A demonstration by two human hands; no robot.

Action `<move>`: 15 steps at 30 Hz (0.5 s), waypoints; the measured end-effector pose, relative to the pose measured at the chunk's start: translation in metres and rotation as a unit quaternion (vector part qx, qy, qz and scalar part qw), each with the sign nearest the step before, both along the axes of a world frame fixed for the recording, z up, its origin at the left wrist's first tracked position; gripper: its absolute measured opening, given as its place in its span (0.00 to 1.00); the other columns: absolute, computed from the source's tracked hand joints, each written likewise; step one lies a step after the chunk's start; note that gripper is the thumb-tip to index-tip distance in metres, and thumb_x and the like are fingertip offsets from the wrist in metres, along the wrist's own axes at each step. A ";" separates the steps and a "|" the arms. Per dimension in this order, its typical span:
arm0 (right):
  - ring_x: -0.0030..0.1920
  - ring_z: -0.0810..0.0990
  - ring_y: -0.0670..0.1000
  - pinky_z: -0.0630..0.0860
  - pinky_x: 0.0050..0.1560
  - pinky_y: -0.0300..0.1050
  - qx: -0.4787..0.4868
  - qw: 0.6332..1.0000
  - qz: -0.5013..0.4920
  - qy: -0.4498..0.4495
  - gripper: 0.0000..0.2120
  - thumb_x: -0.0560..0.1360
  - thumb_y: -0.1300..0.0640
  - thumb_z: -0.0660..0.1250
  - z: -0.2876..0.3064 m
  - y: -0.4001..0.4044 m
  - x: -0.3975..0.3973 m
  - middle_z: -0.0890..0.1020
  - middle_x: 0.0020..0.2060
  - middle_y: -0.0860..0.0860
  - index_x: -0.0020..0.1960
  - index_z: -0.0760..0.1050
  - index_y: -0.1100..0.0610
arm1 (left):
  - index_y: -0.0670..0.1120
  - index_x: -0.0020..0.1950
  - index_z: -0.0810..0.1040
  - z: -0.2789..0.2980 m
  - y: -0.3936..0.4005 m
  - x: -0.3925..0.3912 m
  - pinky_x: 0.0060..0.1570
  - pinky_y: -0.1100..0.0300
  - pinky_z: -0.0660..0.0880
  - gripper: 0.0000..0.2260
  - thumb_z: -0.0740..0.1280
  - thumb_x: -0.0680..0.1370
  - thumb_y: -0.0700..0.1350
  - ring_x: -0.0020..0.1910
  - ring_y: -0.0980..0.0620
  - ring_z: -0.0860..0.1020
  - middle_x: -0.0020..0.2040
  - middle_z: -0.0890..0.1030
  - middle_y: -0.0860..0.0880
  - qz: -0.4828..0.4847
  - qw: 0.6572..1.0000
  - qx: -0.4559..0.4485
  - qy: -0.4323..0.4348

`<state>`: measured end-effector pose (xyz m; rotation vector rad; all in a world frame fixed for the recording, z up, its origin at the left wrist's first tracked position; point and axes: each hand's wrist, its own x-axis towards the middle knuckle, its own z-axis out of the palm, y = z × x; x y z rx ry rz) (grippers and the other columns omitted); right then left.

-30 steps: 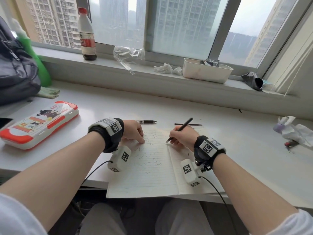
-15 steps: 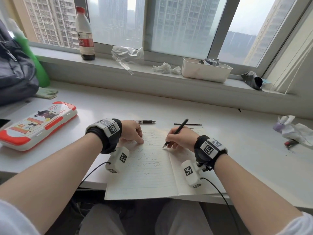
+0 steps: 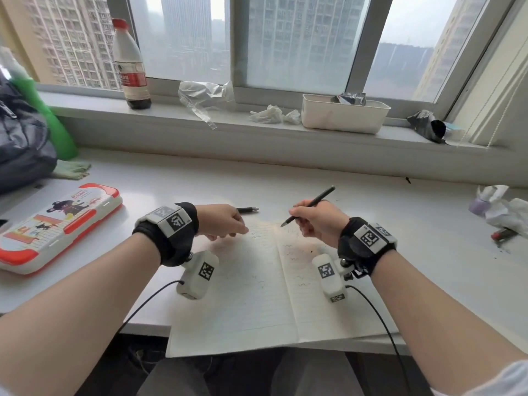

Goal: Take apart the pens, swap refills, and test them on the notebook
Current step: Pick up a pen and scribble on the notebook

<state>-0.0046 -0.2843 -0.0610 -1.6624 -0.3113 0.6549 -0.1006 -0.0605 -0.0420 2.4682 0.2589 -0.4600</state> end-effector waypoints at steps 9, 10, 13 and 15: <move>0.41 0.86 0.55 0.81 0.45 0.45 0.123 0.992 -0.003 -0.028 0.15 0.81 0.67 0.56 0.012 0.011 0.046 0.85 0.54 0.55 0.59 0.78 0.57 | 0.46 0.59 0.81 0.015 -0.030 0.044 0.44 0.61 0.82 0.10 0.65 0.79 0.41 0.44 0.53 0.82 0.48 0.83 0.49 -0.032 0.998 0.009 -0.055; 0.39 0.86 0.55 0.80 0.44 0.45 0.145 0.989 -0.013 -0.010 0.16 0.81 0.67 0.54 0.010 0.009 0.047 0.85 0.55 0.56 0.60 0.78 0.58 | 0.49 0.57 0.81 0.012 -0.029 0.046 0.41 0.64 0.81 0.09 0.68 0.77 0.44 0.41 0.56 0.82 0.46 0.83 0.53 -0.042 0.997 0.019 -0.061; 0.38 0.81 0.53 0.75 0.47 0.48 0.157 0.987 -0.017 0.001 0.15 0.82 0.64 0.55 -0.005 0.008 0.047 0.85 0.51 0.59 0.57 0.80 0.60 | 0.50 0.49 0.80 0.001 -0.025 0.055 0.33 0.67 0.79 0.08 0.74 0.72 0.48 0.35 0.57 0.81 0.42 0.82 0.55 -0.033 0.998 0.021 -0.051; 0.37 0.77 0.51 0.74 0.47 0.46 0.117 0.993 -0.003 -0.030 0.10 0.80 0.66 0.61 -0.010 0.010 0.044 0.85 0.48 0.58 0.53 0.81 0.59 | 0.49 0.45 0.81 -0.004 -0.022 0.059 0.35 0.65 0.81 0.07 0.76 0.71 0.48 0.34 0.54 0.82 0.39 0.82 0.54 -0.032 0.998 0.033 -0.045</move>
